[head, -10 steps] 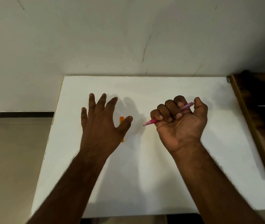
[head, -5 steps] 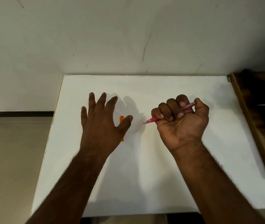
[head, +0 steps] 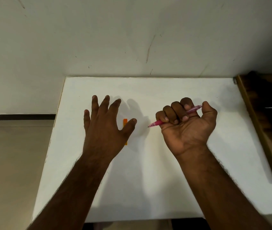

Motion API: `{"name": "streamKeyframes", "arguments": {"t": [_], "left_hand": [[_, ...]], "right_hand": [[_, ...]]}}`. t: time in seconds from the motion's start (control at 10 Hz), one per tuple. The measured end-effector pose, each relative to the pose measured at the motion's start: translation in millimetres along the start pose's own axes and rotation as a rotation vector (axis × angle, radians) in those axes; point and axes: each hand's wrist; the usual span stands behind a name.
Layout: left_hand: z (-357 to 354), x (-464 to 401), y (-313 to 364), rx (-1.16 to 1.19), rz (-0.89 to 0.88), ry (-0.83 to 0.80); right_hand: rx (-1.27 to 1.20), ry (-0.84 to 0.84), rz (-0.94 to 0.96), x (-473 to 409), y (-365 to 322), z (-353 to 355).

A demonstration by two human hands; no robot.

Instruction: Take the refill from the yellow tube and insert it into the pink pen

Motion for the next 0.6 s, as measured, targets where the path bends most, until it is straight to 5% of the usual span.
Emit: {"name": "streamKeyframes", "arguments": {"t": [0.6], "left_hand": [[0.7,-0.5,1.2,-0.008,0.005,-0.008]], "right_hand": [[0.011,-0.029,-0.013,-1.8,1.3,0.5]]}}
Point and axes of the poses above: each hand's wrist, its own x-axis away from the middle knuckle, its own z-axis out of the back of the hand, y = z × x, and after that the axes turned 15 degrees about x, right-handed
